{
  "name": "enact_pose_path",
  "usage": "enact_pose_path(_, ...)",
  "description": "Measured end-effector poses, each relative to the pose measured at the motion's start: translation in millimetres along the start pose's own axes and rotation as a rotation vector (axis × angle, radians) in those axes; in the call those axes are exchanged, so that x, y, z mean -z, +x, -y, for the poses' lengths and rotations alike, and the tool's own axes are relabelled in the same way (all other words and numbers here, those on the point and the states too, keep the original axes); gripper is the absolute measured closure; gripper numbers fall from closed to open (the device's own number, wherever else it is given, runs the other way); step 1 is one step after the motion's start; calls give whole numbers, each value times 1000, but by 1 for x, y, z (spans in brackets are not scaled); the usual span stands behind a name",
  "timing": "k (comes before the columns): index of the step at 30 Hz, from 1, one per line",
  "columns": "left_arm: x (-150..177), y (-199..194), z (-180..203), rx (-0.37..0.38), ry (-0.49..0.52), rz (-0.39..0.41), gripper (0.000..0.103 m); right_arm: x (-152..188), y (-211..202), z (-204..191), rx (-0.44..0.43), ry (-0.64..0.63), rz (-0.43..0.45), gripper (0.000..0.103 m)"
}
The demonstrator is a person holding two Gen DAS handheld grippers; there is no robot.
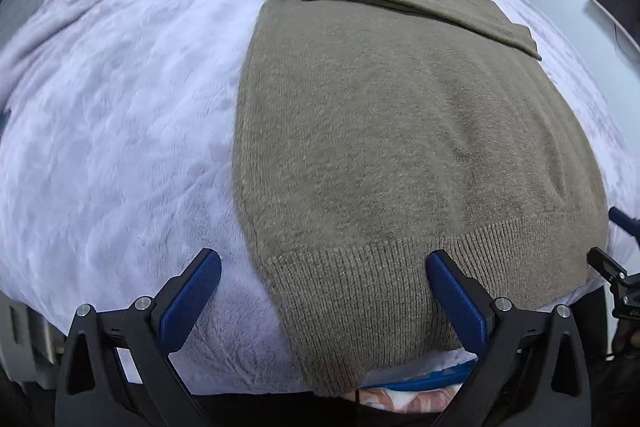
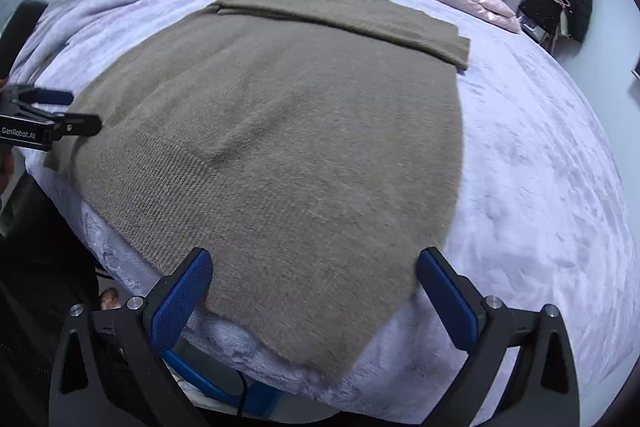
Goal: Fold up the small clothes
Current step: 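Move both tools toward the sweater hem, then close both tools on the ribbed sweater hem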
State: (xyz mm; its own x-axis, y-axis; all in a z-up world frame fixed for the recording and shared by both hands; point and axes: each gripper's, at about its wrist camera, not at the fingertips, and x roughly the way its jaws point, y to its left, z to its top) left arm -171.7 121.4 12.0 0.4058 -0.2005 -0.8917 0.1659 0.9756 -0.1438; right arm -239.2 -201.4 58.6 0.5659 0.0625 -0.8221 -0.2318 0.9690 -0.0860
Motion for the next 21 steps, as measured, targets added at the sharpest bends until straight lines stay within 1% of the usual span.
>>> enact_pose_path(3, 1, 1, 1, 8, 2, -3, 0, 3, 1, 16, 1, 68, -12, 1)
enact_pose_path(7, 1, 5, 5, 30, 9, -9, 0, 8, 12, 38, -82, 177, -47, 1)
enact_pose_path(11, 0, 8, 4, 68, -5, -7, 0, 9, 17, 38, -129, 181, -39, 0)
enact_pose_path(15, 4, 5, -6, 147, -18, 15, 0, 8, 20, 29, -186, 155, -23, 0)
enact_pose_path(17, 8, 1, -12, 207, -8, 39, 0, 9, 21, 25, -202, 146, -14, 0)
enact_pose_path(21, 17, -3, -22, 293, -12, 76, 0, 12, 21, 25, -237, 163, 16, 0)
